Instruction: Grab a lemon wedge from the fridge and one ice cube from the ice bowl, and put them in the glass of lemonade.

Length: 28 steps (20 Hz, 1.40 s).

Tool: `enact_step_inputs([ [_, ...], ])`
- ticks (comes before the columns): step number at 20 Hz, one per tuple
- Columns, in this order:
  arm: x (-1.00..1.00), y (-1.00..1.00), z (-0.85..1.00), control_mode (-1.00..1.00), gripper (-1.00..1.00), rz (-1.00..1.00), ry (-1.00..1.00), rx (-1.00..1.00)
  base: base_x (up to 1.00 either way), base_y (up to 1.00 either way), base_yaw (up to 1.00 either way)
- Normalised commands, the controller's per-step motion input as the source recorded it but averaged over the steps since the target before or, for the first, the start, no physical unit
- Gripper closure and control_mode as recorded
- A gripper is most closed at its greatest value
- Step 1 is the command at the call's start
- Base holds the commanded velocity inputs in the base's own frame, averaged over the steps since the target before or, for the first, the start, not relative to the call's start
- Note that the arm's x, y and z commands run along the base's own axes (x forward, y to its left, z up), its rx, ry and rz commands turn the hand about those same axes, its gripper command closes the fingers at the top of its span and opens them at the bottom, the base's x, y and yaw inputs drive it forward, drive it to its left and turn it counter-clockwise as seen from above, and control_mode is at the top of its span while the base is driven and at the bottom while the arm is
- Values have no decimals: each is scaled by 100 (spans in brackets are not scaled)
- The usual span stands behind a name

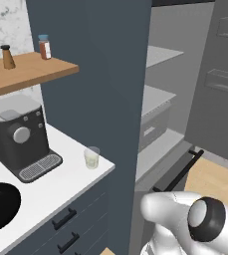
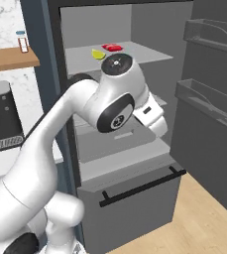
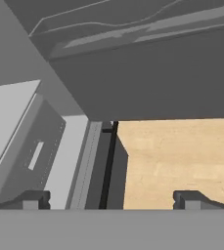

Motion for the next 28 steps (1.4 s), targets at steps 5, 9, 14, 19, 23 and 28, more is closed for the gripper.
enact_step_inputs([
  [5,-1,97,-50,-100,-100,3,1,0,0,0,0],
  [9,-12,37,0,-100,-100,14,14,0,0,0,0],
  [14,-26,2,0,-100,-100,2,2,0,0,0,0],
  [19,-22,39,0,-100,-100,3,0,0,0,0,0],
  [23,-6,3,0,-100,-100,5,0,0,0,0,0],
  [28,0,0,0,-100,-100,6,0,0,0,0,0],
])
